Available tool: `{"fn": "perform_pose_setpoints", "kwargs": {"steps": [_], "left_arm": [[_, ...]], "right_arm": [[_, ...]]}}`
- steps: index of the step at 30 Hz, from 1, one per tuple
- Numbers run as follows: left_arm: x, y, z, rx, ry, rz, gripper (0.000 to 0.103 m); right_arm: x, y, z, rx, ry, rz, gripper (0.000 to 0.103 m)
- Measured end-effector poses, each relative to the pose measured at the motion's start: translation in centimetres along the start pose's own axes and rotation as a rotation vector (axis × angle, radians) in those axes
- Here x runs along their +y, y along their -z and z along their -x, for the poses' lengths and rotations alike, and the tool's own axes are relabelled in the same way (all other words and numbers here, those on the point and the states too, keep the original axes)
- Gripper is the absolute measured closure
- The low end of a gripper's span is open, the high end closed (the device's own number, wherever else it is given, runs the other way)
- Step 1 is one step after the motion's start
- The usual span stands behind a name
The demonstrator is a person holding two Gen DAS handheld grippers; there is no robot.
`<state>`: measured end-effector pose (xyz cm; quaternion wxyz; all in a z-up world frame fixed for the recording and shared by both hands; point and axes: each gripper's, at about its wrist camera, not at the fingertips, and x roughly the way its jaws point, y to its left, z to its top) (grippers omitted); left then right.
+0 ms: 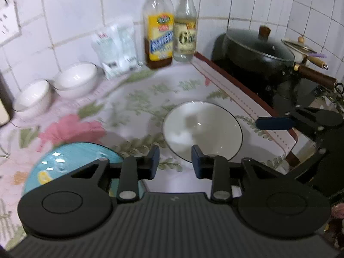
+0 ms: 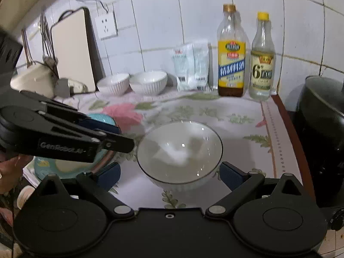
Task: Organize plates and bowls
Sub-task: 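Lift the bowl, set it on the tablecloth beside the plate stack, open grippers, then move both grippers to a white bowl below the wall outlet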
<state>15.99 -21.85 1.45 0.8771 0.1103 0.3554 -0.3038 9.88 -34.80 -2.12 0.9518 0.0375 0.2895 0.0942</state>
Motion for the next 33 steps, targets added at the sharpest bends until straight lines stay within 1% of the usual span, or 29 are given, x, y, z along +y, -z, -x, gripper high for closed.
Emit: {"fn": "perform_pose_setpoints", "kwargs": {"steps": [5, 6, 8, 10, 13, 15, 17, 23, 24, 25, 27, 33], "left_arm": [[1.8, 0.1, 2.9, -0.053, -0.019, 0.013, 0.067], [2.1, 0.1, 3.4, -0.062, -0.023, 0.016, 0.067], [2.9, 0.2, 4.5, -0.085, -0.036, 0.020, 0.065], [3.7, 0.3, 5.4, -0.107, -0.054, 0.022, 0.064], [5.0, 0.4, 6.3, -0.121, -0.062, 0.039, 0.064], [6.0, 0.7, 6.8, -0.124, -0.069, 0.052, 0.064], [7.0, 0.9, 7.1, -0.128, -0.081, 0.065, 0.064], [10.0, 1.2, 7.6, -0.142, -0.088, 0.095, 0.064], [10.5, 1.2, 7.6, -0.144, -0.090, 0.100, 0.064], [11.1, 1.2, 7.5, -0.146, -0.093, 0.108, 0.064], [12.3, 1.2, 7.2, -0.148, -0.099, 0.125, 0.064], [15.8, 0.6, 5.7, -0.187, -0.106, 0.189, 0.064]], "right_arm": [[0.4, -1.5, 1.8, -0.044, -0.033, -0.043, 0.005], [0.5, -1.8, 2.1, -0.048, -0.040, -0.055, 0.008], [0.8, -2.4, 2.6, -0.052, -0.063, -0.087, 0.011], [1.2, -3.0, 2.7, -0.042, -0.080, -0.112, 0.015], [2.3, -4.1, 2.6, -0.018, -0.117, -0.109, 0.015], [3.2, -4.7, 2.3, -0.013, -0.117, -0.103, 0.015], [4.1, -5.5, 1.8, -0.008, -0.117, -0.090, 0.015], [6.4, -7.9, -0.4, 0.002, -0.122, -0.082, 0.027], [6.7, -8.4, -0.9, 0.001, -0.127, -0.084, 0.031], [6.9, -8.8, -1.3, 0.001, -0.133, -0.086, 0.037], [7.3, -9.6, -2.4, 0.010, -0.149, -0.093, 0.044], [7.7, -12.5, -7.0, 0.030, -0.164, -0.119, 0.045]]}}
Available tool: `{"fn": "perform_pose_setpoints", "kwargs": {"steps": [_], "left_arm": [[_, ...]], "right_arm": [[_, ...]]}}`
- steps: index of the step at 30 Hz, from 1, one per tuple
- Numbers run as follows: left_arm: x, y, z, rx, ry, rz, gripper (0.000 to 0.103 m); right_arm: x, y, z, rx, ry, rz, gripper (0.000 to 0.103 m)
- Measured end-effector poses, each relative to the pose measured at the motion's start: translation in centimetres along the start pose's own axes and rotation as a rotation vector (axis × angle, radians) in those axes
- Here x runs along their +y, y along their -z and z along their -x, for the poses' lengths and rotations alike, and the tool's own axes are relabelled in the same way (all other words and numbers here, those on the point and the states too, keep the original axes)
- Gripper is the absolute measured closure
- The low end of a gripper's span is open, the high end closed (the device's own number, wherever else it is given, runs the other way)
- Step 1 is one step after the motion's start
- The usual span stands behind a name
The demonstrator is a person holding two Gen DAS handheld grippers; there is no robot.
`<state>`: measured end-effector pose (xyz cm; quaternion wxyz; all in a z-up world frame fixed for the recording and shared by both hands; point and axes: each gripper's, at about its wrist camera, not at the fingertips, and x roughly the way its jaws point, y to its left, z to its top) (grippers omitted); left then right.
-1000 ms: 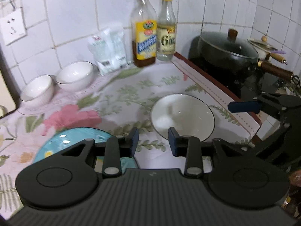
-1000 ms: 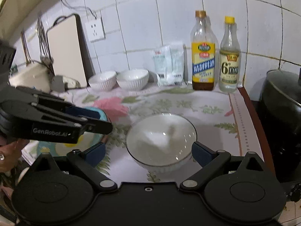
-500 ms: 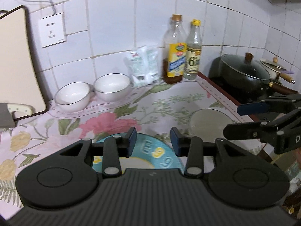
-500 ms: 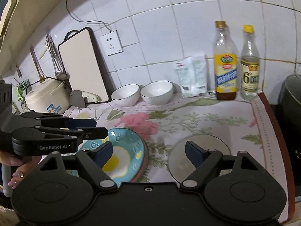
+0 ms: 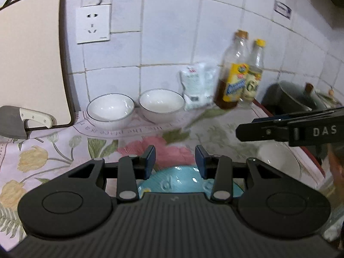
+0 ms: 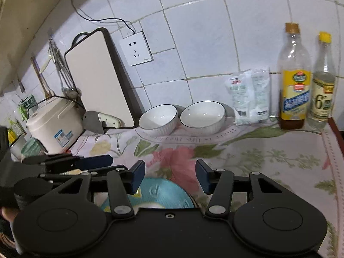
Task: Organize plates and bowls
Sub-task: 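Move both grippers to a white bowl below the wall outlet, then close both grippers on that white bowl's rim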
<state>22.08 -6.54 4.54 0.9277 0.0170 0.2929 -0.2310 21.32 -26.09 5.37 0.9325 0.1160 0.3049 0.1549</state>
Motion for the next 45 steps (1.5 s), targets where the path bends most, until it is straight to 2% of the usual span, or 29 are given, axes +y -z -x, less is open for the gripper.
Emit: {"fn": "perform_pose_setpoints", "kwargs": {"steps": [7, 10, 16, 20, 28, 35, 38, 41, 43, 45], "left_arm": [[3.2, -2.0, -3.6, -0.098, -0.039, 0.105, 0.064], [4.3, -3.2, -5.9, -0.105, -0.058, 0.133, 0.064], [5.5, -5.2, -11.4, -0.026, -0.040, 0.112, 0.064], [5.6, -5.2, -14.4, 0.021, -0.065, 0.126, 0.065], [5.0, -5.1, -18.2, 0.059, -0.117, 0.162, 0.067], [3.9, -5.9, -19.8, 0.074, -0.155, 0.159, 0.069], [3.9, -6.0, -20.7, 0.130, -0.174, 0.193, 0.075], [4.4, -6.0, -21.6, 0.149, -0.171, 0.246, 0.076], [4.4, -6.0, -22.1, 0.153, -0.182, 0.256, 0.078], [4.5, -5.9, -22.5, 0.159, -0.183, 0.268, 0.083]], "right_arm": [[-2.4, -3.7, -4.9, 0.046, 0.002, -0.119, 0.045], [-3.3, -5.1, -7.0, 0.049, 0.048, -0.141, 0.045], [-5.1, -6.3, -11.3, 0.051, 0.124, -0.145, 0.045], [-6.7, -6.8, -14.0, 0.047, 0.145, -0.166, 0.045], [-9.8, -7.3, -19.0, 0.063, 0.181, -0.230, 0.046], [-11.5, -7.5, -20.8, 0.090, 0.171, -0.311, 0.046], [-12.1, -7.6, -21.6, 0.100, 0.168, -0.333, 0.049], [-12.4, -7.5, -22.3, 0.117, 0.167, -0.352, 0.062], [-12.4, -7.4, -22.5, 0.121, 0.176, -0.351, 0.083], [-12.7, -7.4, -22.7, 0.124, 0.151, -0.369, 0.088]]}}
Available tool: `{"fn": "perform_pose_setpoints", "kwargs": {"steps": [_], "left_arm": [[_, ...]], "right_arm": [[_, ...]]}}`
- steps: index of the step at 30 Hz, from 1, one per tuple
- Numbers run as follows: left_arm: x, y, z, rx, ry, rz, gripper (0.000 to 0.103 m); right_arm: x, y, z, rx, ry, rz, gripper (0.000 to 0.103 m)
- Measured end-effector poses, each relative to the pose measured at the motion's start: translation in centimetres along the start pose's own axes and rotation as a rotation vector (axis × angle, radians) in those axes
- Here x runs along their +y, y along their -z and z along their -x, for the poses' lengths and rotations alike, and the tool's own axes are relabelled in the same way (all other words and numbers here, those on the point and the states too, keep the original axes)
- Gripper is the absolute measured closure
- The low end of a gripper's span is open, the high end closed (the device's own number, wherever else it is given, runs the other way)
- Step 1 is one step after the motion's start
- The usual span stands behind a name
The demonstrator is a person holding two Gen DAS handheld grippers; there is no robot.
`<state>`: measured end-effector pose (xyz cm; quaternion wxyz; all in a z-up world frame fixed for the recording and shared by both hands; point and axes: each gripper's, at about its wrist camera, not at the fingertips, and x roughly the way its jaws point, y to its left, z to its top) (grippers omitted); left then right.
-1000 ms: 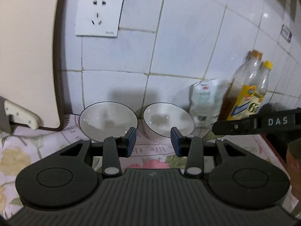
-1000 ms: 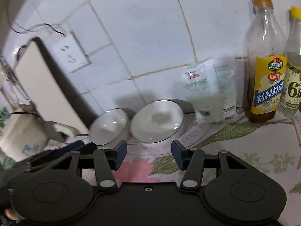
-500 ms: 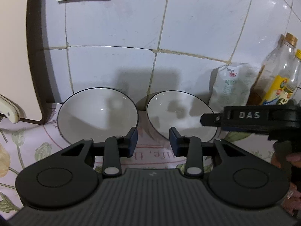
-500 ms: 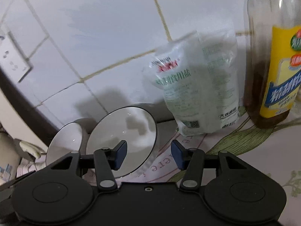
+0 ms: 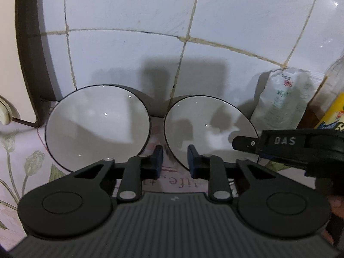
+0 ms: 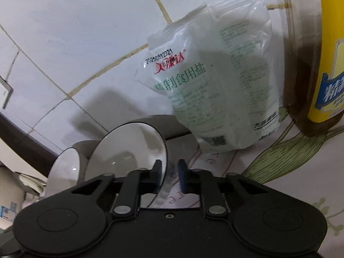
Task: Organize plates and bowls
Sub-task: 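Close both grippers on that white bowl's rim, then lift the bowl with both grippers and lower it into the first bowl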
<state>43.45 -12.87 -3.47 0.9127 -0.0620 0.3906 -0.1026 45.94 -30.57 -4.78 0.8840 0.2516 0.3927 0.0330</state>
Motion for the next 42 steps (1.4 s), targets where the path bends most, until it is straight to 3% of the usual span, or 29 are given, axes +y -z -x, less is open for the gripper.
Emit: {"fn": "perform_pose_setpoints", "kwargs": {"steps": [7, 18, 24, 31, 42], "left_arm": [[-0.5, 0.4, 0.8, -0.020, -0.025, -0.035, 0.088], [-0.6, 1.2, 7.0, -0.010, 0.005, -0.079, 0.089], [-0.8, 2.6, 11.8, -0.001, 0.048, -0.074, 0.089], [-1.5, 5.1, 18.1, -0.051, 0.086, -0.098, 0.089], [-4.5, 8.9, 23.9, -0.106, 0.129, -0.165, 0.089]], "right_arm": [[-0.2, 0.3, 1.3, 0.033, 0.008, -0.068, 0.088], [2.2, 2.7, 6.1, 0.083, 0.009, -0.078, 0.087], [2.9, 4.4, 10.7, 0.099, 0.003, -0.043, 0.086], [2.9, 7.1, 16.5, 0.077, -0.030, -0.016, 0.086], [1.3, 11.0, 24.0, 0.040, -0.022, 0.026, 0.086]]}}
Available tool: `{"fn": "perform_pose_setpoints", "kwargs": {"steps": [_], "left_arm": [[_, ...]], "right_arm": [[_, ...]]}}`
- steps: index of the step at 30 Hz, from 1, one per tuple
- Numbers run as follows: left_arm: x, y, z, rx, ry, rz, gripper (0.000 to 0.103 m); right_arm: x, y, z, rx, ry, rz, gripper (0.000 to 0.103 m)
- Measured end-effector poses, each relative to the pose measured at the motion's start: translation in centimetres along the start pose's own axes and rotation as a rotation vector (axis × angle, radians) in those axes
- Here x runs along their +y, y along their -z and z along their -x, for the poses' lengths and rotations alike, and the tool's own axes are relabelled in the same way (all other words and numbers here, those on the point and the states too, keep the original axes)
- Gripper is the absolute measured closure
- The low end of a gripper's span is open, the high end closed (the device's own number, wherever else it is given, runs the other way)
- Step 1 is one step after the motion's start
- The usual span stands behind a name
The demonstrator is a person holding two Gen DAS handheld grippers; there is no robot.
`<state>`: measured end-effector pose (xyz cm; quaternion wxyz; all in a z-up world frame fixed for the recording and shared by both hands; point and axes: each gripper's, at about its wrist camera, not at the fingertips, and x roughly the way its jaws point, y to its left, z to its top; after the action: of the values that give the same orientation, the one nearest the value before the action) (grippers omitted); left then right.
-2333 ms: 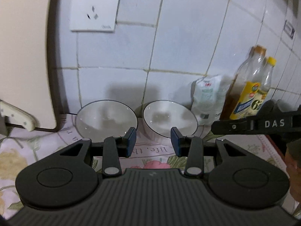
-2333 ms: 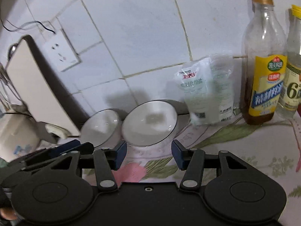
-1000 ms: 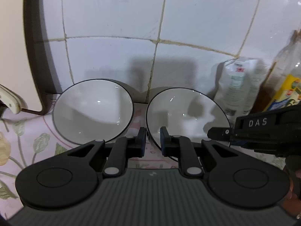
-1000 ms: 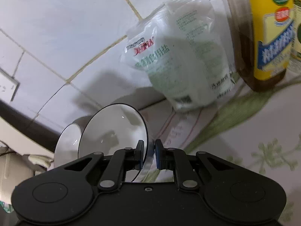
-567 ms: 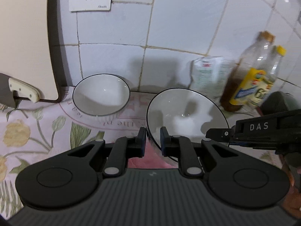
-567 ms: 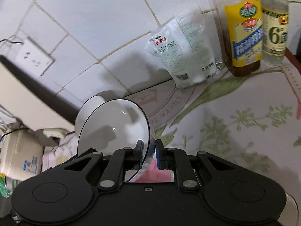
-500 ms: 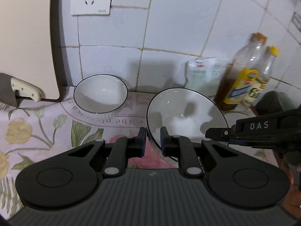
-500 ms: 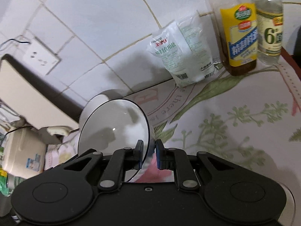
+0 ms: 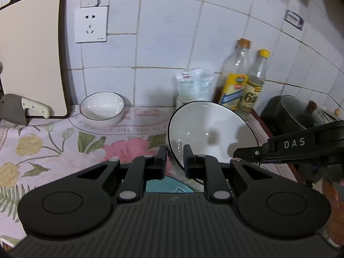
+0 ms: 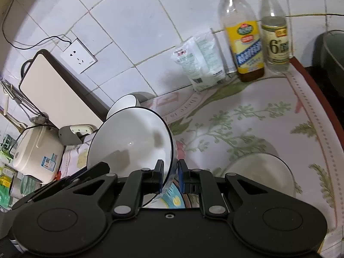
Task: Organize plates and bowls
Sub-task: 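Lift the bowl with both grippers and lower it into the first bowl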
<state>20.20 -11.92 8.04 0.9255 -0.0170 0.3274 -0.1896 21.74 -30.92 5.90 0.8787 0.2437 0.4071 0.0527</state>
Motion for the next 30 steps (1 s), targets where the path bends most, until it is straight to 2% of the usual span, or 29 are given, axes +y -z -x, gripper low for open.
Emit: {"fn": "perform_pose_setpoints", "kwargs": {"steps": [11, 16, 20, 30], "left_arm": [[-4.8, 2.5, 1.7, 0.000, 0.056, -0.055, 0.089], [-7.5, 3.6, 0.6, 0.017, 0.069, -0.081, 0.089], [-8.9, 4.7, -1.2, 0.037, 0.061, -0.095, 0.089], [-10.1, 6.2, -5.6, 0.108, 0.043, -0.106, 0.089]], "right_arm": [[-3.5, 2.9, 4.5, -0.037, 0.023, 0.004, 0.086], [-5.5, 3.9, 5.8, -0.104, 0.056, 0.043, 0.085], [-7.2, 4.5, 5.6, -0.135, 0.074, 0.051, 0.085], [-11.1, 5.0, 2.3, -0.123, 0.074, 0.048, 0.085]]}}
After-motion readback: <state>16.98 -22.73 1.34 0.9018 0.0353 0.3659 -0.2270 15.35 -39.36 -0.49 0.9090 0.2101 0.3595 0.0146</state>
